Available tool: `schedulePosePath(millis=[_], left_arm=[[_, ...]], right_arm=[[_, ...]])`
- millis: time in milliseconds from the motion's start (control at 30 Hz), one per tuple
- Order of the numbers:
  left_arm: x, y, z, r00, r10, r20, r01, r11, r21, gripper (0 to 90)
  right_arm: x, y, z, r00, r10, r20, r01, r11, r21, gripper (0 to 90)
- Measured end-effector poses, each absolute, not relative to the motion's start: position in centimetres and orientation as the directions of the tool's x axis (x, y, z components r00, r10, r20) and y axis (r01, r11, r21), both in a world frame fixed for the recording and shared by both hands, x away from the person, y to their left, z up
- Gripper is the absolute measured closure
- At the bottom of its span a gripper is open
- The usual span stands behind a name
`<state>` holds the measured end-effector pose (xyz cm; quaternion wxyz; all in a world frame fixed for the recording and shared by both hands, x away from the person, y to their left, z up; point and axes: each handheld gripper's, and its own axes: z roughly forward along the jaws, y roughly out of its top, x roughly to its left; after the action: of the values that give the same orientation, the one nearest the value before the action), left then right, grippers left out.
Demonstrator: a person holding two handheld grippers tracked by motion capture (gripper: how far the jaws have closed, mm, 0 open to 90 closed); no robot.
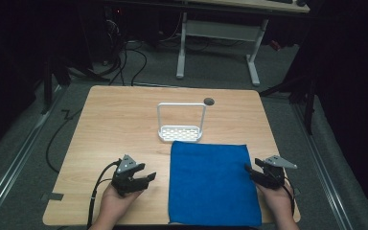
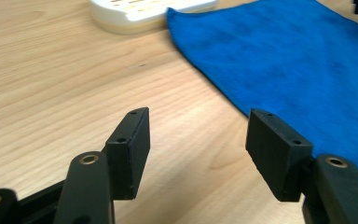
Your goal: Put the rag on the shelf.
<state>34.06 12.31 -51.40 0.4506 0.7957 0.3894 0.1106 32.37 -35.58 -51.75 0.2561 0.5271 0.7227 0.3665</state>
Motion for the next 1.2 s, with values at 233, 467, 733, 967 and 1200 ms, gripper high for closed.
schedulePosePath(millis=[233,467,733,967,1200], left_arm=[[34.3,11.9,-51.7,0.671,0.723,-0.162,0.52,-0.304,0.798,40.7],[34.3,11.8,-51.9,0.674,0.724,-0.147,0.516,-0.319,0.795,41.5],[34.2,11.6,-51.8,0.674,0.725,-0.141,0.515,-0.324,0.794,45.2],[34.2,10.8,-51.8,0.685,0.714,-0.141,0.509,-0.332,0.794,53.2],[34.4,8.2,-51.6,0.73,0.671,-0.129,0.479,-0.367,0.797,66.6]], right_arm=[[32.2,-35.5,-51.3,-0.303,0.953,0.001,0.55,0.175,0.817,46.6],[32.3,-35.4,-51.1,-0.308,0.951,0.003,0.548,0.175,0.818,46.1],[32.2,-35.0,-50.8,-0.32,0.947,-0.011,0.54,0.192,0.82,47.5],[31.7,-35.1,-50.5,-0.318,0.948,-0.001,0.537,0.181,0.824,53.5],[30.9,-35.3,-50.5,-0.344,0.939,0.01,0.55,0.193,0.812,59.5]])
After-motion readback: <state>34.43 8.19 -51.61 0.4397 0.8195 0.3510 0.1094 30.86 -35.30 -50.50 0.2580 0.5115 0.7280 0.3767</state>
